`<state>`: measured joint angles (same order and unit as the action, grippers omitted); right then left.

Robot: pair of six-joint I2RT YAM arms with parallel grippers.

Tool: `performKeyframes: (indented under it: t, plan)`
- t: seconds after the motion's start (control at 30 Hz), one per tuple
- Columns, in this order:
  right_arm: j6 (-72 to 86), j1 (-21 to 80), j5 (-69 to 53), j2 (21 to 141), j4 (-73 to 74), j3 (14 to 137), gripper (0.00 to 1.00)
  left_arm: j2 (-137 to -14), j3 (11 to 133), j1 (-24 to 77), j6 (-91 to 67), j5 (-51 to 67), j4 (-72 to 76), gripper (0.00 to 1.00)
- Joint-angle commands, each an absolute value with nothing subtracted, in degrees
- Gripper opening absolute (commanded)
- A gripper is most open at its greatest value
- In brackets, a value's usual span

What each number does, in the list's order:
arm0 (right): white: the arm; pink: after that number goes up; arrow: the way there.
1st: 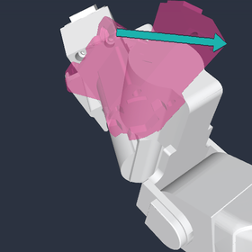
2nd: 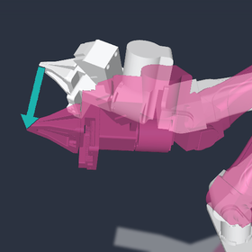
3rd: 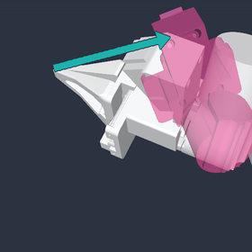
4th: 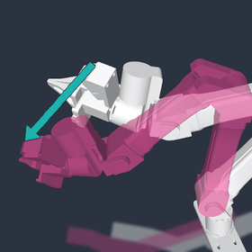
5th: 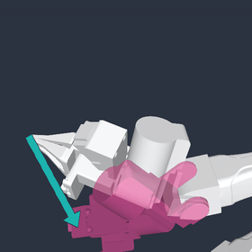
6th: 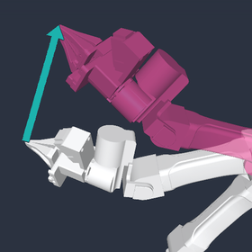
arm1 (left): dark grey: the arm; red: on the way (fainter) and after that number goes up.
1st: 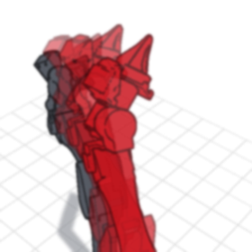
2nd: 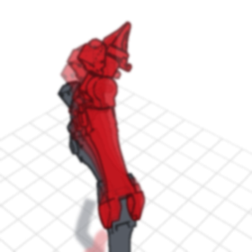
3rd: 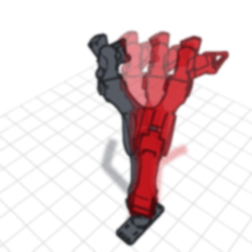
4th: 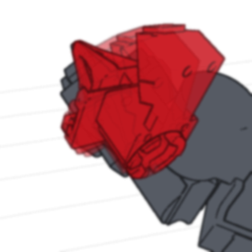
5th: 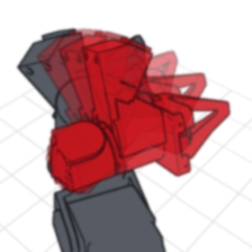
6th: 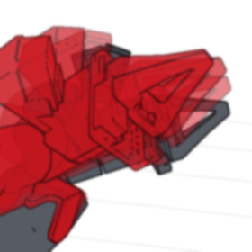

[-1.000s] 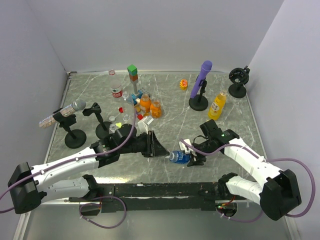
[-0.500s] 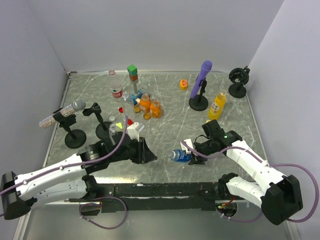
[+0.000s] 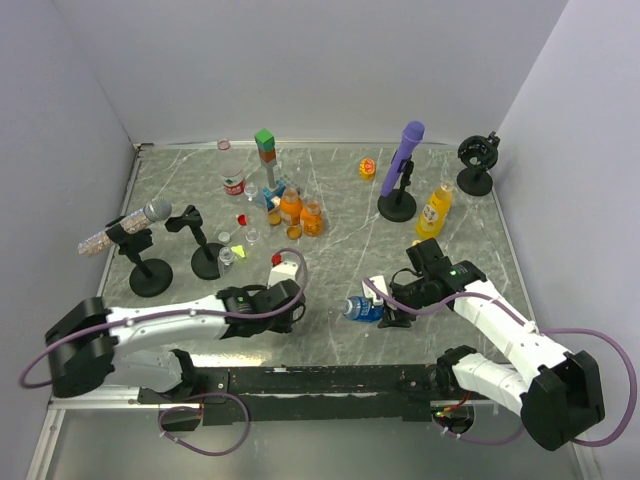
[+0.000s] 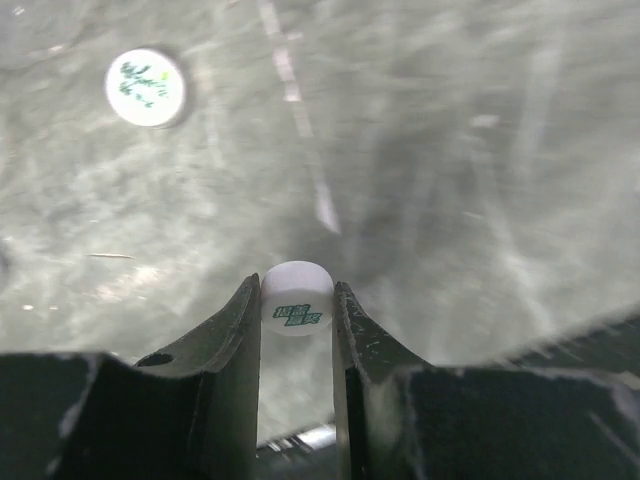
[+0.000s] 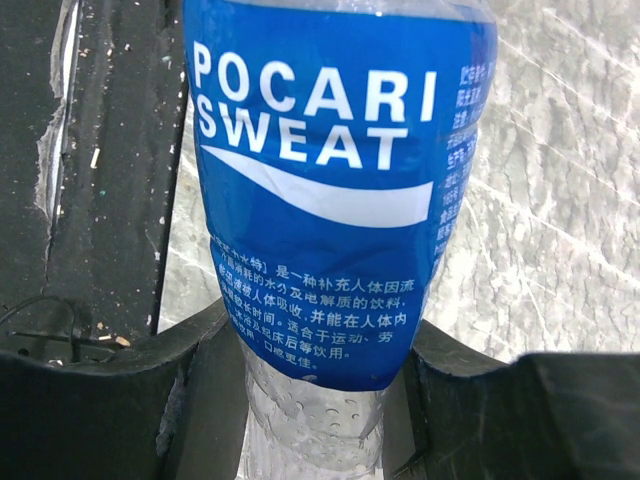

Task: Unscrew the bottle caps
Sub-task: Place the bottle cap at the center of the board.

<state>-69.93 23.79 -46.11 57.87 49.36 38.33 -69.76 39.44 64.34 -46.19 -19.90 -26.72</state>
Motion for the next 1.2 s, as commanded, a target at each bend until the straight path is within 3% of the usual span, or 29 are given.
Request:
performKeyframes:
  t: [0.0, 0.1, 0.23, 0.33, 0.57, 0.8, 1.17]
  plan:
    - [-70.40, 22.85, -47.64, 56.25, 49.66, 38.85, 0.19, -74.61, 41.84, 64.60, -46.49, -25.75, -26.99, 0.27]
    - [-70.66, 22.85, -47.64, 56.43, 49.83, 38.93, 0.19, -75.50, 41.84, 64.60, -47.02, -25.66, -26.28, 0.39]
    - [-70.66, 22.85, -47.64, 56.51, 49.92, 38.94, 0.19, -73.57, 42.89, 64.60, -46.58, -23.13, -25.84, 0.64]
    - [-70.75, 22.85, -47.64, 56.60, 49.92, 38.94, 0.19, -71.46, 45.34, 64.60, -45.80, -19.96, -26.37, 0.72]
    - [-70.75, 22.85, -48.16, 56.69, 50.27, 39.11, 0.19, -59.53, 47.56, 64.51, -38.96, -10.92, -21.82, 0.77]
    - [-71.37, 22.85, -48.87, 57.04, 50.71, 39.11, 0.19, -46.59, 31.22, 64.51, -11.98, 17.82, 4.26, 0.87]
    - [-71.63, 22.85, -49.48, 57.22, 50.89, 39.02, 0.19, -57.91, 34.72, 64.60, -0.70, 14.42, 18.09, 0.84]
